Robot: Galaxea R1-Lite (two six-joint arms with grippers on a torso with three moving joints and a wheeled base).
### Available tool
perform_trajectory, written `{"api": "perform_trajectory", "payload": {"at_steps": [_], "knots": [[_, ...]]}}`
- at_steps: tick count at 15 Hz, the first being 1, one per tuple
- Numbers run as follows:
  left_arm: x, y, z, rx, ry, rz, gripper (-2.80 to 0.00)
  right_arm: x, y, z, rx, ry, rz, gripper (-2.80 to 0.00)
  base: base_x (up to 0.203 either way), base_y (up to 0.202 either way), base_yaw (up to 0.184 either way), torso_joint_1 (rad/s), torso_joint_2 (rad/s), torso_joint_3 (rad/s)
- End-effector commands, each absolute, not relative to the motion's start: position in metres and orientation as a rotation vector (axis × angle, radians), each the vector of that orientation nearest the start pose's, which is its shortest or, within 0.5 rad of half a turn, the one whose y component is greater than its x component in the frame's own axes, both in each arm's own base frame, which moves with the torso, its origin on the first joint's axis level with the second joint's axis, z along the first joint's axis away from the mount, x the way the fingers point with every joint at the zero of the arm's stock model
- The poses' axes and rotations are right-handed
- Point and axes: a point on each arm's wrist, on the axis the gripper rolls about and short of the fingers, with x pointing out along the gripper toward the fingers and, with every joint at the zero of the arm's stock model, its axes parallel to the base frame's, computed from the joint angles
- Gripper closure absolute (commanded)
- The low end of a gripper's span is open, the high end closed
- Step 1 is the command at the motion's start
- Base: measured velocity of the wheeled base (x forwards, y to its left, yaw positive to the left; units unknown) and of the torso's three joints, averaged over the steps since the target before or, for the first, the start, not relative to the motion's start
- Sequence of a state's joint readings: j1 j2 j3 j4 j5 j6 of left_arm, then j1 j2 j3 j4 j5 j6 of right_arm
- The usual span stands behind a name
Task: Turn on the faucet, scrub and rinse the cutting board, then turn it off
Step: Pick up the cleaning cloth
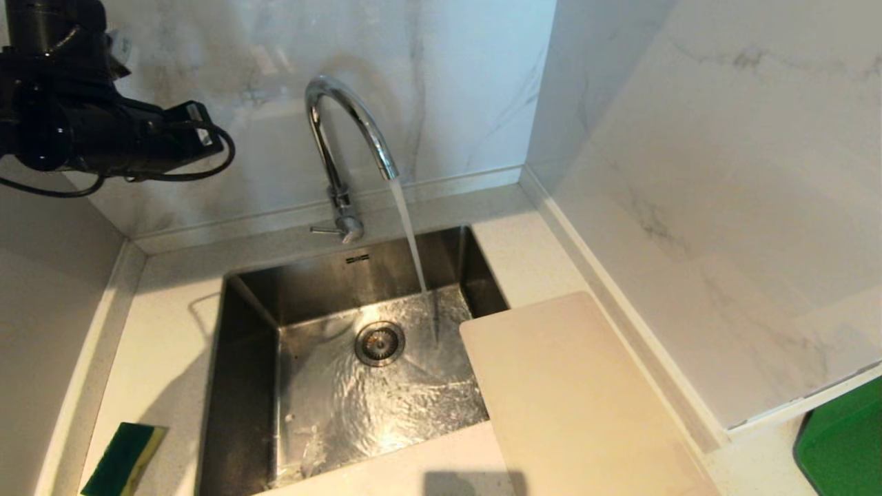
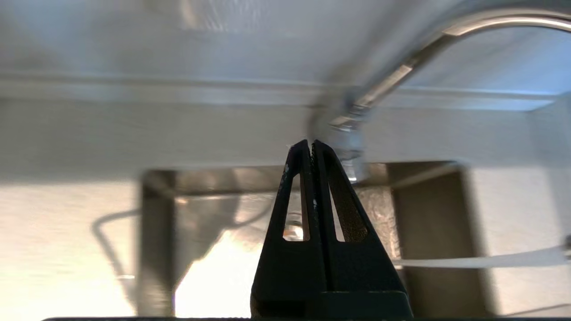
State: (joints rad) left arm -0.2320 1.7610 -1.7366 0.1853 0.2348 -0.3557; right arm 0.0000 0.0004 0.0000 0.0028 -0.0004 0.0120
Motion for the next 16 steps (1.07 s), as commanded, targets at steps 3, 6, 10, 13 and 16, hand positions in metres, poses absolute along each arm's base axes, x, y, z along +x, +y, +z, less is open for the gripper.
{"api": "perform_trajectory", "payload": {"at_steps": [3, 6, 10, 13, 16], "knots": [[0.293, -0.027, 0.343, -0.253, 0.175, 0.036, 0.0, -0.023, 0.0, 0.075, 0.012, 0.004, 0.0, 0.0, 0.0, 0.0, 0.0, 0.0, 0.0, 0.0], [0.284, -0.001, 0.335, -0.215, 0.145, 0.05, 0.0, -0.023, 0.0, 0.075, 0.012, 0.003, 0.001, 0.0, 0.0, 0.0, 0.0, 0.0, 0.0, 0.0], [0.284, 0.015, 0.322, -0.187, 0.163, 0.06, 0.0, -0.023, 0.0, 0.075, 0.011, 0.003, 0.0, 0.0, 0.0, 0.0, 0.0, 0.0, 0.0, 0.0], [0.282, 0.016, 0.31, -0.188, 0.185, 0.056, 0.0, -0.023, 0.0, 0.075, 0.011, 0.003, 0.0, 0.0, 0.0, 0.0, 0.0, 0.0, 0.0, 0.0], [0.264, 0.018, 0.288, -0.157, 0.26, 0.052, 0.0, -0.023, 0.0, 0.075, 0.011, 0.002, 0.0, 0.0, 0.0, 0.0, 0.0, 0.0, 0.0, 0.0]]}}
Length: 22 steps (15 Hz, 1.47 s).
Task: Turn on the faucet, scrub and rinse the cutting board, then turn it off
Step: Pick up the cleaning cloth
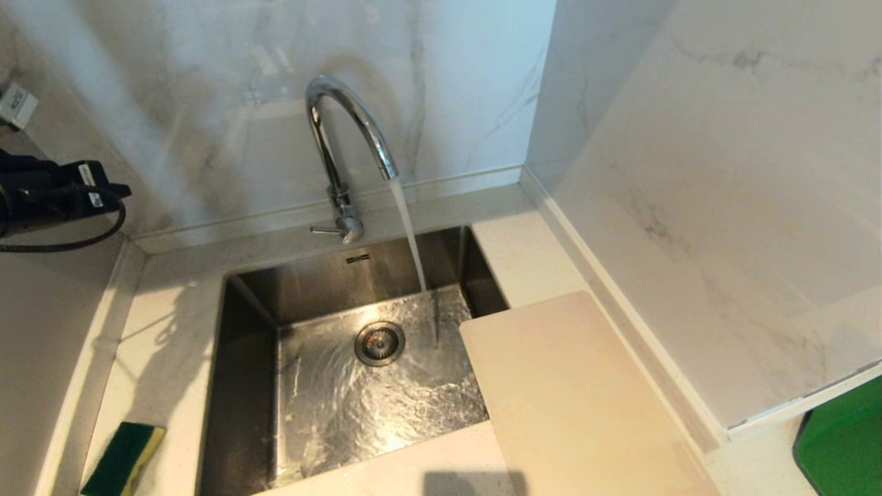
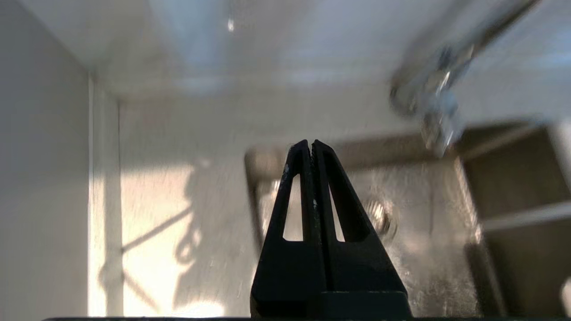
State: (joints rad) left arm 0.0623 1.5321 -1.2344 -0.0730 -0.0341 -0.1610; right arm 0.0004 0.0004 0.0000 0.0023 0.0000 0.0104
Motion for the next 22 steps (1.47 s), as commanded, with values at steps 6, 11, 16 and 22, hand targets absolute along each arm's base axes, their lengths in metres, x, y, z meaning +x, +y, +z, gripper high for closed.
{"api": "perform_trajectory", "payload": {"at_steps": [6, 11, 16, 22], "knots": [[0.217, 0.029, 0.233, -0.122, 0.607, 0.112, 0.0, -0.023, 0.0, 0.075, 0.011, 0.002, 0.002, 0.0, 0.0, 0.0, 0.0, 0.0, 0.0, 0.0], [0.192, 0.029, 0.185, -0.151, 0.779, 0.121, 0.0, -0.023, 0.0, 0.075, 0.009, 0.003, 0.0, 0.0, 0.0, 0.0, 0.0, 0.0, 0.0, 0.0], [0.166, 0.023, 0.179, -0.191, 0.865, 0.048, 0.0, -0.023, 0.0, 0.075, 0.009, 0.003, 0.002, 0.0, 0.0, 0.0, 0.0, 0.0, 0.0, 0.0], [0.137, 0.02, 0.174, -0.215, 0.894, 0.051, 0.0, -0.023, 0.0, 0.075, 0.008, 0.0, 0.002, 0.0, 0.0, 0.0, 0.0, 0.0, 0.0, 0.0]]}}
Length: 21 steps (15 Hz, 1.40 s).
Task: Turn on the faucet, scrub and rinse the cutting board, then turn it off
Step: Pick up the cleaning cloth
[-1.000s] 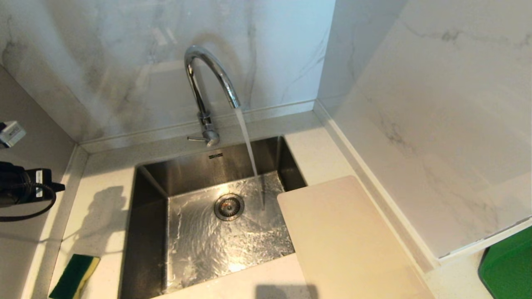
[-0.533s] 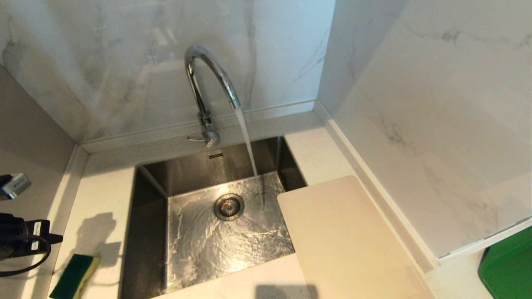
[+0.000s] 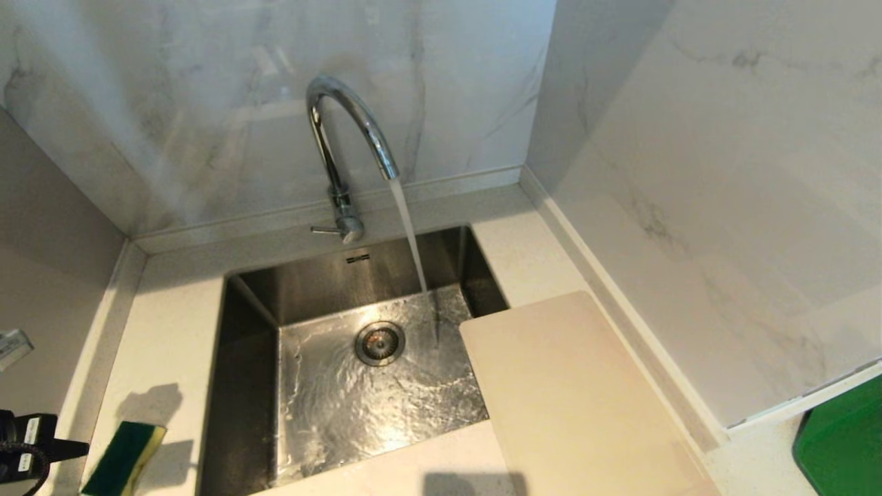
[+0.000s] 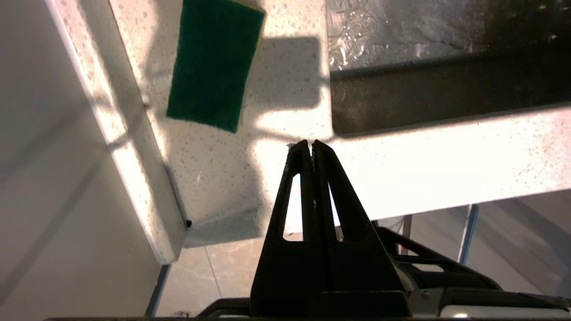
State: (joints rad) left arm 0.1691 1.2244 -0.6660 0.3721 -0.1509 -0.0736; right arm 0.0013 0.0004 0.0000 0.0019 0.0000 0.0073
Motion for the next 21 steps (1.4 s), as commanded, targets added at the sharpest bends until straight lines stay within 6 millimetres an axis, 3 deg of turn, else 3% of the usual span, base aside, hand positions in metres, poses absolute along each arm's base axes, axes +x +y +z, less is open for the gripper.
{"api": "perform_trajectory", "payload": {"at_steps": [1, 6, 7, 12, 21], "knots": [[0.137, 0.02, 0.172, -0.214, 0.899, 0.056, 0.0, -0.023, 0.0, 0.075, 0.008, 0.0, 0.003, 0.0, 0.0, 0.0, 0.0, 0.0, 0.0, 0.0], [0.146, 0.022, 0.161, -0.198, 0.964, 0.071, 0.0, -0.023, 0.0, 0.075, 0.008, 0.0, 0.002, 0.0, 0.0, 0.0, 0.0, 0.0, 0.0, 0.0], [0.147, 0.023, 0.161, -0.194, 0.966, 0.07, -2.8, -0.023, 0.0, 0.075, 0.008, 0.0, 0.002, 0.0, 0.0, 0.0, 0.0, 0.0, 0.0, 0.0], [0.168, 0.043, 0.137, -0.039, 0.972, 0.039, -2.8, -0.023, 0.0, 0.075, 0.008, 0.0, 0.002, 0.0, 0.0, 0.0, 0.0, 0.0, 0.0, 0.0], [0.215, 0.057, 0.104, 0.1, 0.949, -0.028, -2.8, -0.023, 0.0, 0.075, 0.008, 0.0, 0.003, 0.0, 0.0, 0.0, 0.0, 0.0, 0.0, 0.0]]}}
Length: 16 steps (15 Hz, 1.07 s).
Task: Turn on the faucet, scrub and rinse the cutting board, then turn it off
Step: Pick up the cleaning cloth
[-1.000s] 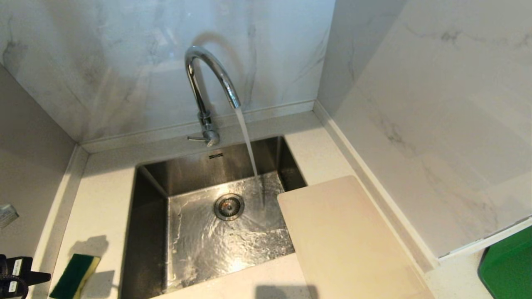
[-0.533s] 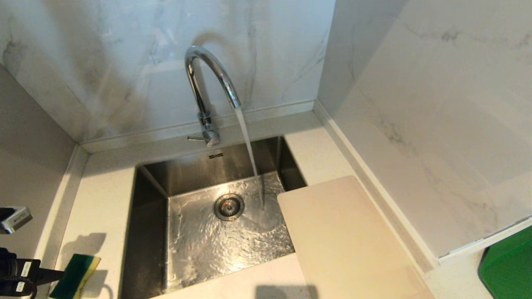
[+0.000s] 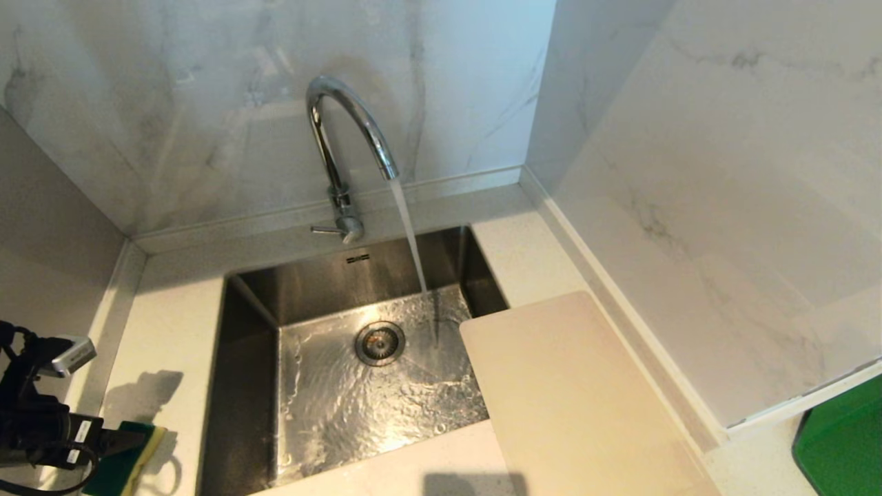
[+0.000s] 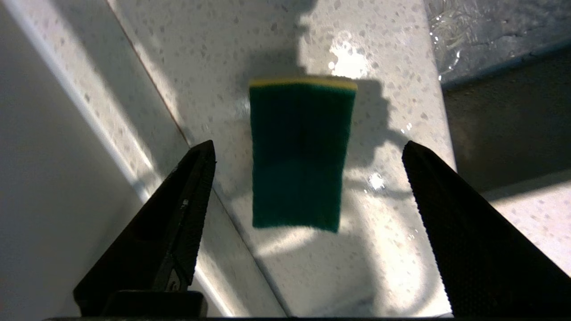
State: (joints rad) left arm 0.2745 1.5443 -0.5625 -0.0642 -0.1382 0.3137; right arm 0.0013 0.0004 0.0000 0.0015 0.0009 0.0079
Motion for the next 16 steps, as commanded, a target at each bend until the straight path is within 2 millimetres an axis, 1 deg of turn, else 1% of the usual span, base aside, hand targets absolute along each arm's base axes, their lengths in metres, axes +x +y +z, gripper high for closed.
{"api": "perform_trajectory", "payload": {"at_steps": [1, 2, 4, 8, 10, 16], "knots": [[0.219, 0.059, 0.103, 0.116, 0.937, -0.03, -2.8, -0.023, 0.0, 0.075, 0.008, 0.0, 0.003, 0.0, 0.0, 0.0, 0.0, 0.0, 0.0, 0.0], [0.221, 0.06, 0.102, 0.118, 0.931, -0.026, -2.8, -0.023, 0.0, 0.075, 0.008, 0.0, 0.003, 0.0, 0.0, 0.0, 0.0, 0.0, 0.0, 0.0], [0.223, 0.064, 0.107, 0.152, 0.9, -0.026, -2.8, -0.023, 0.0, 0.075, 0.008, 0.0, 0.002, 0.0, 0.0, 0.0, 0.0, 0.0, 0.0, 0.0], [0.221, 0.066, 0.107, 0.184, 0.9, -0.031, -2.8, -0.023, 0.0, 0.075, 0.005, 0.0, 0.003, 0.0, 0.0, 0.0, 0.0, 0.0, 0.0, 0.0], [0.22, 0.065, 0.101, 0.18, 0.93, -0.043, -2.8, -0.023, 0.0, 0.075, 0.005, -0.001, 0.003, 0.0, 0.0, 0.0, 0.0, 0.0, 0.0, 0.0], [0.226, 0.067, 0.082, 0.17, 0.998, -0.076, -2.8, -0.023, 0.0, 0.075, 0.005, 0.0, 0.003, 0.0, 0.0, 0.0, 0.0, 0.0, 0.0, 0.0]]}}
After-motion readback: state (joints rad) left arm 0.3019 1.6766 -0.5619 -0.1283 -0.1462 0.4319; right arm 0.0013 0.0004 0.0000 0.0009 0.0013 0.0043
